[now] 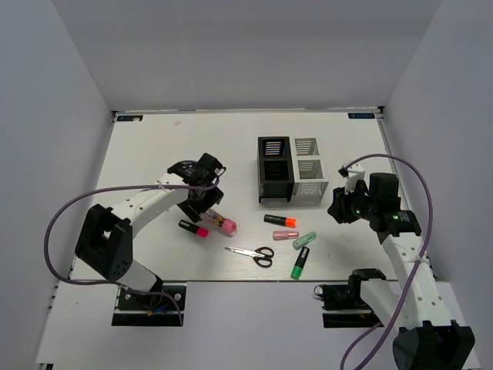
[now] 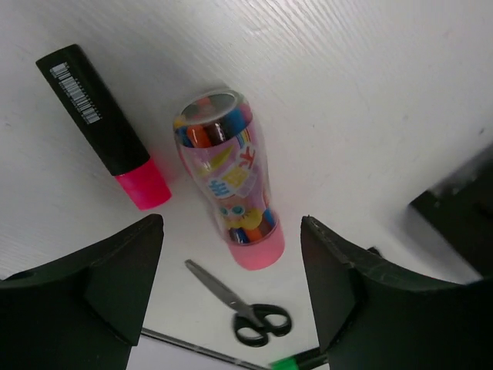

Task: Sort the stationery into containers
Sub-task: Pick up the stationery from the center of the board, then place the stationery in the storage box, then pick up the pen from the center of the board.

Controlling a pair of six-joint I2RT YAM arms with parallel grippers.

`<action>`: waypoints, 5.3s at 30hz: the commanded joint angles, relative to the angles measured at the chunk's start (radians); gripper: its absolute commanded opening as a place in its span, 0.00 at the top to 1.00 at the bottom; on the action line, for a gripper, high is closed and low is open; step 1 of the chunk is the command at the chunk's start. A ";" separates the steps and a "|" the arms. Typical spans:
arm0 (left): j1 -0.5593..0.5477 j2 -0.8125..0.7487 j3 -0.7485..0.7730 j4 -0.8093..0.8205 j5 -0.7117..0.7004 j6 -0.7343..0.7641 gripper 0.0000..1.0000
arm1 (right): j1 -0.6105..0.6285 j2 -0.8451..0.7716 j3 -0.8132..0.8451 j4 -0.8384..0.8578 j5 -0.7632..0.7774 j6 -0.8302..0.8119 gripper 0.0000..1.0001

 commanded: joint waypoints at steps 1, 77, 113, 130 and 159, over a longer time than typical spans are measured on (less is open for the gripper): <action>0.031 -0.001 -0.009 0.024 -0.013 -0.216 0.18 | 0.012 -0.009 0.037 -0.002 0.010 0.014 0.59; -0.205 0.422 0.615 1.233 -0.074 1.338 1.00 | 0.038 0.028 0.000 0.042 0.030 0.017 0.64; -0.159 0.457 0.503 1.228 -0.106 1.201 0.19 | 0.036 0.027 0.006 0.033 0.031 0.011 0.48; -0.064 -0.108 0.124 -0.131 -0.224 0.116 0.26 | 0.044 0.073 0.040 -0.053 -0.091 -0.052 0.49; 0.182 0.031 -0.184 0.004 0.035 -0.155 0.50 | 0.045 0.080 0.040 -0.042 -0.035 -0.029 0.53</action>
